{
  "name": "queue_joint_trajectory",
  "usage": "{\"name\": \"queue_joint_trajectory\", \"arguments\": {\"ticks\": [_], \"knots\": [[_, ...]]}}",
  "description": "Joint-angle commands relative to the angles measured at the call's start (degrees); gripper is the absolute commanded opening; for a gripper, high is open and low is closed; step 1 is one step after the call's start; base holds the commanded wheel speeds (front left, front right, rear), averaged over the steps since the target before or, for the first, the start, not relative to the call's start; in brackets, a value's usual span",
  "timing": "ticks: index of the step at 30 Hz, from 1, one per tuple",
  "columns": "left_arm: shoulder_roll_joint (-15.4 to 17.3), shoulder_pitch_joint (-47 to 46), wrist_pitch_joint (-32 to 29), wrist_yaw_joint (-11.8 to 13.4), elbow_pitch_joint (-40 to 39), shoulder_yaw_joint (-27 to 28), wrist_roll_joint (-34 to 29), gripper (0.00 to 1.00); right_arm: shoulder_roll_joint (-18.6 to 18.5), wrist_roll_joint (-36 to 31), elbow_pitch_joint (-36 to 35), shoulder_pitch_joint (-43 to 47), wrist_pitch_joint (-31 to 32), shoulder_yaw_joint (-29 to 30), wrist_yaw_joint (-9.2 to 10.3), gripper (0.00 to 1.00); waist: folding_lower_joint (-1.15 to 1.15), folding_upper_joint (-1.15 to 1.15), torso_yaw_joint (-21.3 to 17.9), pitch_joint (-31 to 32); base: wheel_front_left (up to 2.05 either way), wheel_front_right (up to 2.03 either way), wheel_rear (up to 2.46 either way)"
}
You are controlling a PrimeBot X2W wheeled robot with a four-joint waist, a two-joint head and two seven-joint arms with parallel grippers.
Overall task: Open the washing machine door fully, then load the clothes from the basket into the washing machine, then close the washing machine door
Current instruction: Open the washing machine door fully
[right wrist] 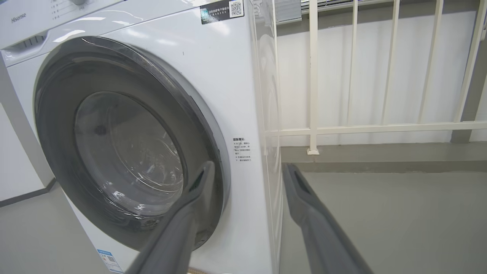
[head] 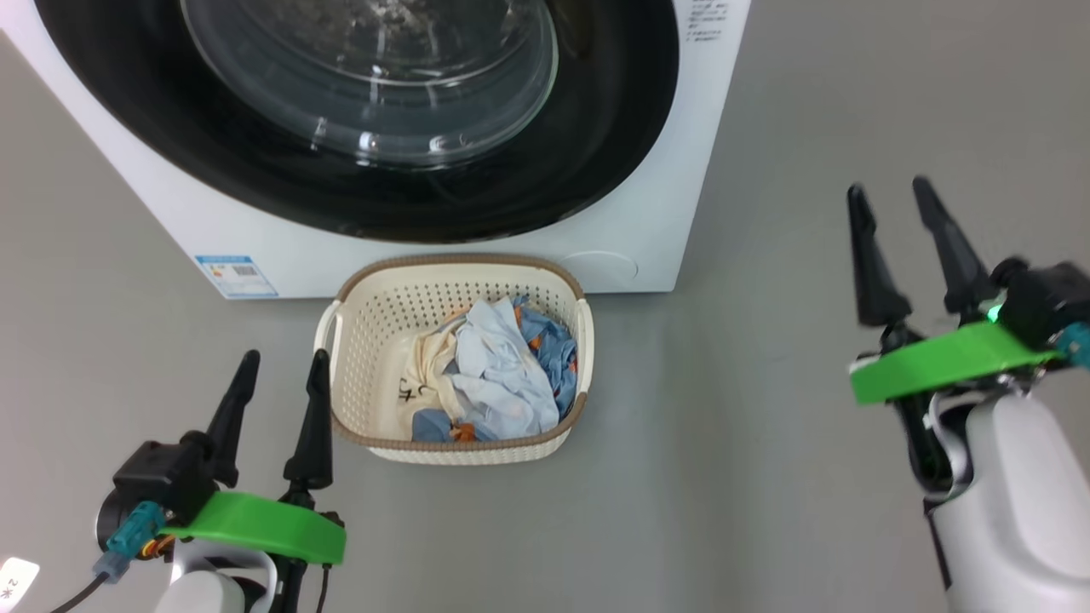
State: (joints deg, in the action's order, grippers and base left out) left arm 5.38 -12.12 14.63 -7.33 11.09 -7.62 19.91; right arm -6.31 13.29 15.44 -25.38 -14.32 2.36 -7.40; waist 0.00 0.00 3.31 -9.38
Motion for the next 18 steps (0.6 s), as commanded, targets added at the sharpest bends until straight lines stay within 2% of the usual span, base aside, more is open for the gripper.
{"name": "queue_joint_trajectory", "arguments": {"ticks": [1,2,7,11,18], "knots": [[1.33,-2.41,0.37,-0.15,-1.82,1.62,0.39,1.0,-0.72,1.17,-1.07,-2.49,-0.68,-1.43,-0.09,0.2,0.0,0.0,0.9,-1.38,0.0,0.0,0.0],[1.37,-2.5,0.37,-0.15,-1.98,1.56,0.41,1.0,-1.02,2.23,-0.8,-3.24,-0.68,-1.64,-0.09,0.0,0.0,0.0,1.12,-1.71,0.0,0.0,0.0],[1.64,-3.0,0.37,-0.15,-2.84,1.16,0.78,1.0,-2.66,8.75,0.43,-7.98,-0.68,-1.57,-0.09,0.0,0.0,0.0,2.11,-3.42,0.0,0.0,0.0],[1.87,-3.48,0.37,-0.15,-3.35,0.66,1.1,1.0,-5.13,15.13,4.28,-12.83,0.63,-1.74,-0.09,0.0,0.0,0.0,3.28,-5.07,0.0,0.0,0.0],[1.64,-4.32,0.37,-0.15,-4.42,-0.18,1.12,1.0,-8.14,28.58,9.6,-19.96,6.27,-3.27,-0.09,0.0,0.0,0.0,5.16,-7.86,0.0,0.0,0.0]]}}
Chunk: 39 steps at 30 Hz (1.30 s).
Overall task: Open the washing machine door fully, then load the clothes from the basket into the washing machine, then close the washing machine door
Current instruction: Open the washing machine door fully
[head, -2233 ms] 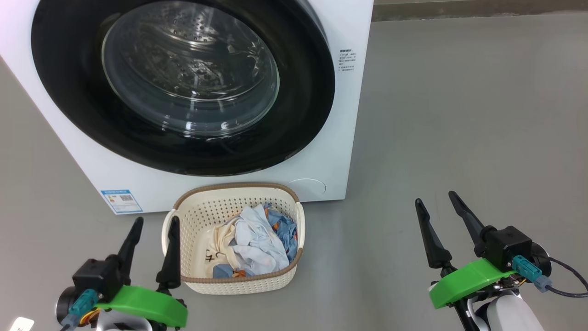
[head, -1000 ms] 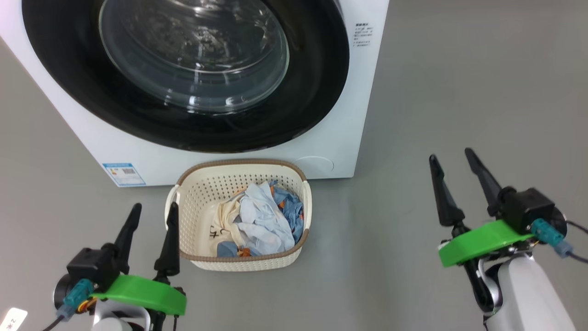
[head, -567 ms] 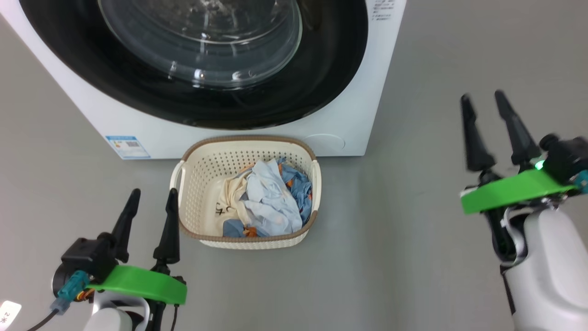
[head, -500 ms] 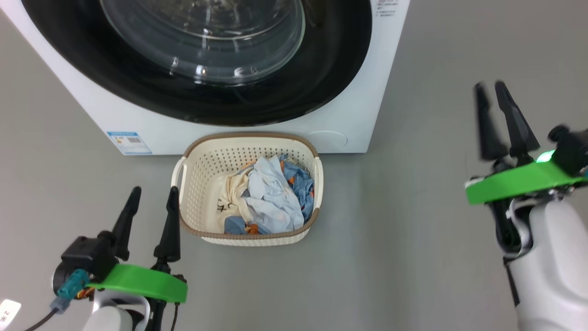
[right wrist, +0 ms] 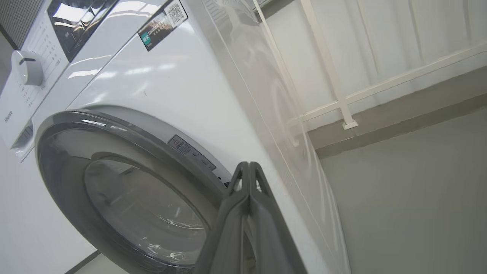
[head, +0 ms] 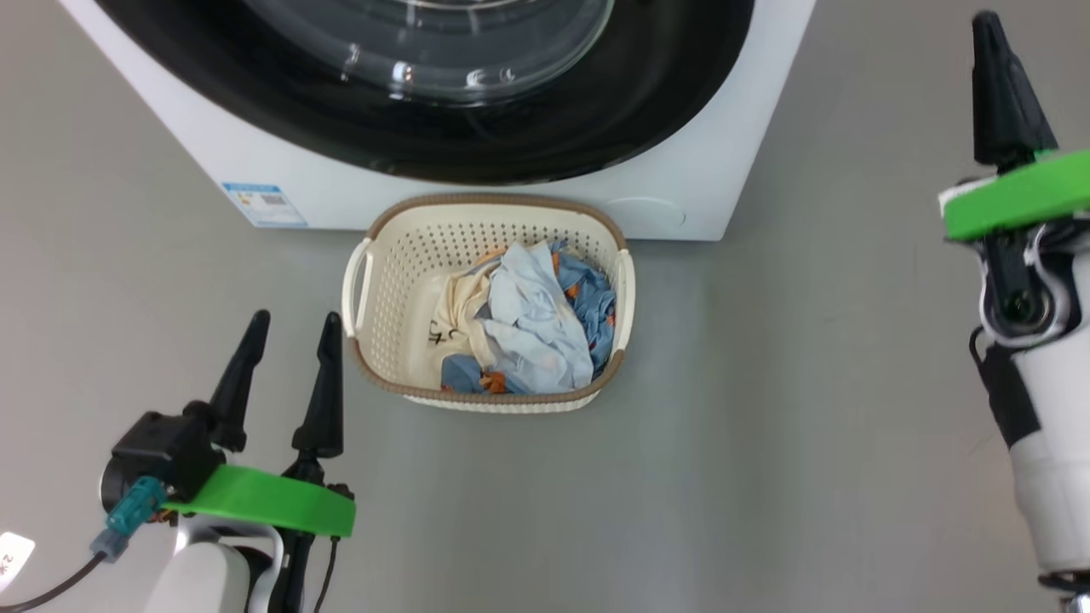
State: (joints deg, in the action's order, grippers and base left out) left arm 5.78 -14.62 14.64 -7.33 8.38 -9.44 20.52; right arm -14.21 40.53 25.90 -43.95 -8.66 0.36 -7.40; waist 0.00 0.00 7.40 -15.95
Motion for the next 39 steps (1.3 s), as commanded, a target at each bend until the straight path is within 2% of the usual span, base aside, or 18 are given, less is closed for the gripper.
{"name": "queue_joint_trajectory", "arguments": {"ticks": [1,6,13,19,32,39], "knots": [[1.24,-1.94,0.36,-0.15,-1.88,1.6,0.53,1.0,-0.7,3.61,-0.3,-2.41,1.7,-1.52,-0.09,0.0,0.0,0.0,1.33,-1.75,0.0,0.0,0.0],[1.1,-2.51,0.36,-0.15,-2.47,1.62,0.71,1.0,-2.35,15.35,1.13,-7.78,6.39,-2.0,-0.09,0.0,0.0,0.0,2.42,-4.42,0.0,0.0,0.0],[0.82,-3.89,0.36,-0.15,-2.9,1.5,1.02,1.0,-4.45,24.12,2.43,-13.09,10.56,-4.64,-0.09,0.0,0.0,0.0,3.74,-7.87,0.0,0.0,0.0],[0.86,-5.57,0.36,-0.15,-3.17,1.55,1.38,1.0,-5.89,33.21,3.13,-18.1,17.79,-6.09,-0.09,0.0,0.0,0.0,5.31,-10.72,0.0,0.0,0.0],[-0.19,-6.98,0.36,-0.15,-3.22,0.69,2.07,1.0,-7.29,39.12,9.32,-27.97,26.55,-8.82,-0.09,0.0,0.0,0.0,8.41,-14.76,0.0,0.0,0.0],[-0.83,-7.34,0.36,-0.15,-2.9,0.64,2.43,1.0,-7.64,39.96,10.92,-30.75,27.81,-9.75,-0.09,0.0,0.0,0.0,9.56,-15.34,0.0,0.0,0.0]]}}
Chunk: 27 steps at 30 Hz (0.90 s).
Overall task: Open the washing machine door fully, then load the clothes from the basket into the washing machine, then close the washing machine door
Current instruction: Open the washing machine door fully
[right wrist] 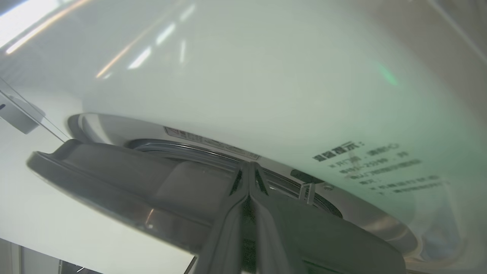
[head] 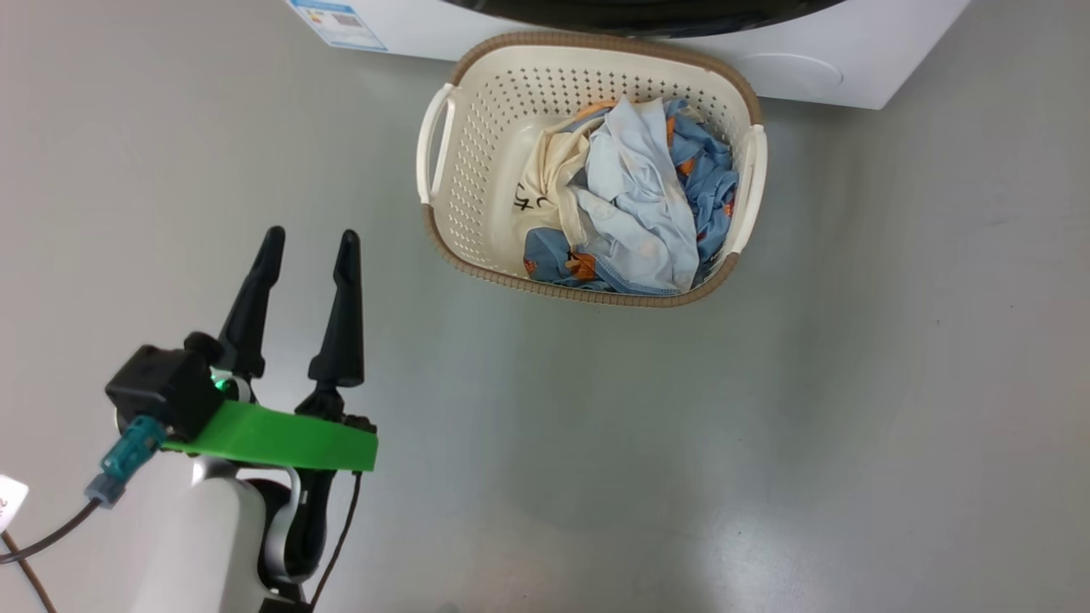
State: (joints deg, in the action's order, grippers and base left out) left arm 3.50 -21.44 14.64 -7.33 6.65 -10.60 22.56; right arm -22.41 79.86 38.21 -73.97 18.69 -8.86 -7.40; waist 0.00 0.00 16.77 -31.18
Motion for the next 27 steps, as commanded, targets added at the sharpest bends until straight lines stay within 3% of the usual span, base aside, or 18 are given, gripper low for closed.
{"name": "queue_joint_trajectory", "arguments": {"ticks": [1,12,27], "knots": [[1.4,-0.51,0.36,-0.15,-1.1,1.8,0.45,1.0,0.52,0.64,-1.2,-0.97,0.54,-0.75,-0.09,0.0,0.0,0.0,0.32,-0.11,0.0,0.0,0.0],[1.33,-0.11,0.36,-0.15,0.06,2.81,0.08,1.0,1.95,1.77,0.3,1.25,5.24,-5.19,-0.09,0.0,0.0,0.0,-0.31,2.6,0.0,0.0,0.0],[2.21,4.5,0.36,-0.15,2.52,3.7,-1.1,1.0,1.37,5.64,-4.57,17.05,8.28,-8.69,-0.09,0.0,0.0,0.0,0.07,13.08,0.0,0.0,0.0]]}}
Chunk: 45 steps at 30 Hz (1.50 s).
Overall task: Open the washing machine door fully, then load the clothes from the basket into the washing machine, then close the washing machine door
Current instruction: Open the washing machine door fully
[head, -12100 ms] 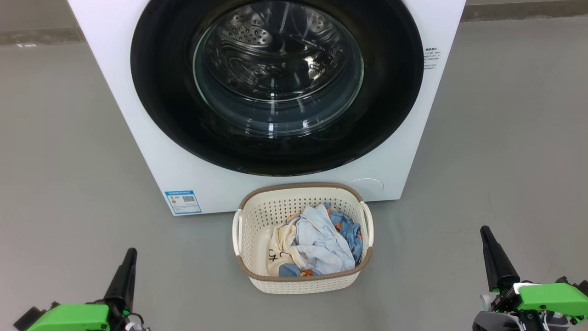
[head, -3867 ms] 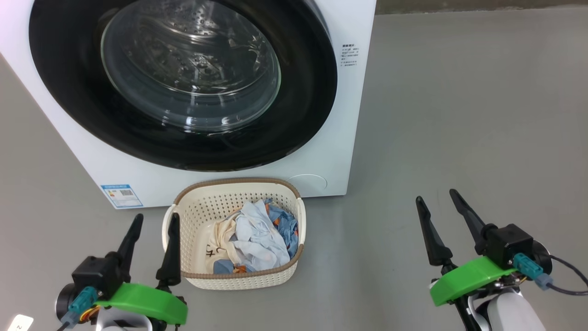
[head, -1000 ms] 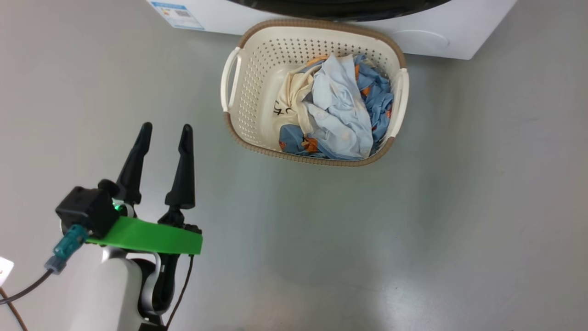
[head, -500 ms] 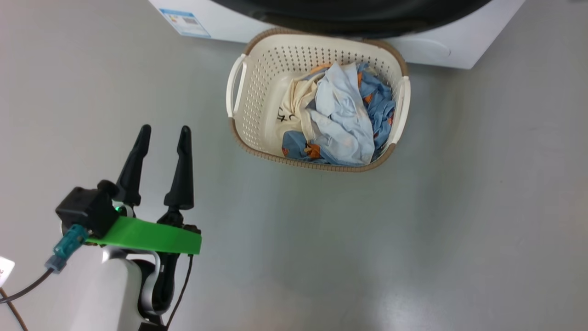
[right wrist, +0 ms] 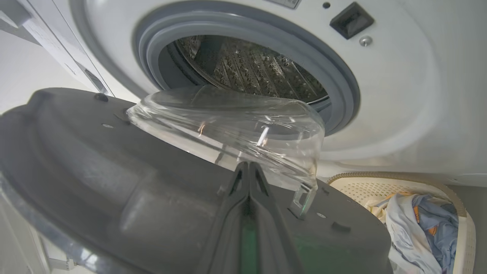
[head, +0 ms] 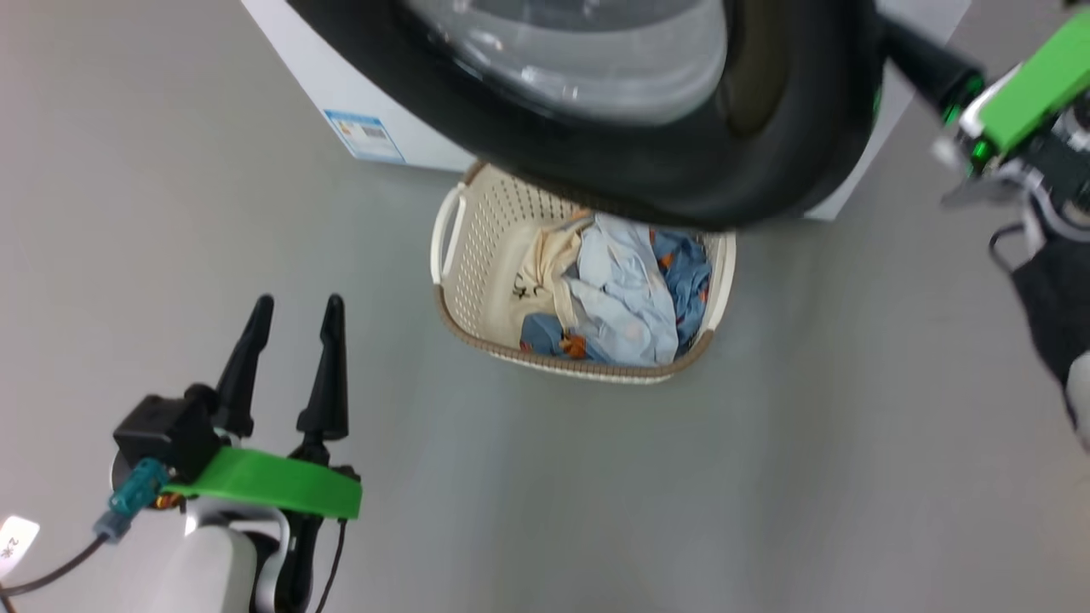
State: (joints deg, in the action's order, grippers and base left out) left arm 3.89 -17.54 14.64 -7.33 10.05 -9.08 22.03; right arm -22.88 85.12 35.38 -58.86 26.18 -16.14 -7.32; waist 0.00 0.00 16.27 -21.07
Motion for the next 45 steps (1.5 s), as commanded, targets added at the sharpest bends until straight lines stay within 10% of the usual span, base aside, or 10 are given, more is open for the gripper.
{"name": "queue_joint_trajectory", "arguments": {"ticks": [1,28,45], "knots": [[1.87,1.04,0.36,-0.15,-0.74,2.3,-0.68,1.0,1.81,0.67,-2.11,3.04,0.91,-1.55,-0.17,0.0,0.0,0.0,0.77,3.76,0.0,0.0,0.0],[3.56,8.89,0.36,-0.15,4.51,0.84,-2.85,1.0,5.3,10.21,-15.02,31.4,6.76,-1.57,-0.17,0.0,0.0,0.0,13.44,21.02,0.0,0.0,0.0],[3.34,9.3,0.36,-0.15,3.24,2.55,-3.4,1.0,10.29,8.72,-14.76,30.54,8.49,-2.31,-0.17,0.0,0.0,0.0,14.03,20.13,0.0,0.0,0.0]]}}
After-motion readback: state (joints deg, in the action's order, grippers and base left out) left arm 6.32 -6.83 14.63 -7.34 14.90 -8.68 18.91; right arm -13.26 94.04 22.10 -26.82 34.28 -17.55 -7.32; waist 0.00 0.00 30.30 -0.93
